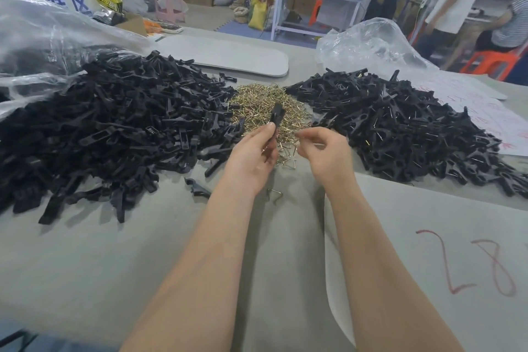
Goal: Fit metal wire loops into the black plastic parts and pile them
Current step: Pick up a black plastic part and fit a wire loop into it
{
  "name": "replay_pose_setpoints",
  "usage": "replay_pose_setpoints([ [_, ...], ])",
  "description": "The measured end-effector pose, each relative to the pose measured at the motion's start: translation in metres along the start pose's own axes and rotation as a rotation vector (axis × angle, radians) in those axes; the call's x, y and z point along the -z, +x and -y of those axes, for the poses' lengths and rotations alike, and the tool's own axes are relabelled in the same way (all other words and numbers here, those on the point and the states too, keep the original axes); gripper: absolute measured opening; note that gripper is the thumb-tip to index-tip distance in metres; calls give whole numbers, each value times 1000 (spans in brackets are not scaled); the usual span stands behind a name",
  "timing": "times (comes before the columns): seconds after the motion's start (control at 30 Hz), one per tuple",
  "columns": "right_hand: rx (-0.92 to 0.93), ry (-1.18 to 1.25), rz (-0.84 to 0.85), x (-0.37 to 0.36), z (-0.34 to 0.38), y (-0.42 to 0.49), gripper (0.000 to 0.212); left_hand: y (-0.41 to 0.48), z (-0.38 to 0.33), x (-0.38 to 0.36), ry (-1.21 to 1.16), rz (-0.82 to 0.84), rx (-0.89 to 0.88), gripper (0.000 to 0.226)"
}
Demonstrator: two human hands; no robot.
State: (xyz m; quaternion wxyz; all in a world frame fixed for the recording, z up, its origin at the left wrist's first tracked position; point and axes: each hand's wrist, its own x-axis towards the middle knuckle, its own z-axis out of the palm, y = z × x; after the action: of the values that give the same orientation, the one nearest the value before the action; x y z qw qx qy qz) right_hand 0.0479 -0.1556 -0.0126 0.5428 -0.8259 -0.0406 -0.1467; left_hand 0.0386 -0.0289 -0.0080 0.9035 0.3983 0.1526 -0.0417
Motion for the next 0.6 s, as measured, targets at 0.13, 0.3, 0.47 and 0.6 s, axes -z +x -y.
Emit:
replay_pose_setpoints([
  [0.13, 148, -352, 23, 0, -3, -4, 24, 1, -1, -4, 26, -6, -41, 8],
  [0.3, -104, -9, -58, 7, 6, 6, 10, 3, 5, -13, 107, -6, -170, 11],
  [0.47, -328, 634, -194, 18, 7, 9, 10, 12, 16, -11, 675, -75, -402, 21],
  [0.6, -360, 792, -202, 15, 5, 7, 7, 15, 18, -11, 972, -45, -572, 21],
])
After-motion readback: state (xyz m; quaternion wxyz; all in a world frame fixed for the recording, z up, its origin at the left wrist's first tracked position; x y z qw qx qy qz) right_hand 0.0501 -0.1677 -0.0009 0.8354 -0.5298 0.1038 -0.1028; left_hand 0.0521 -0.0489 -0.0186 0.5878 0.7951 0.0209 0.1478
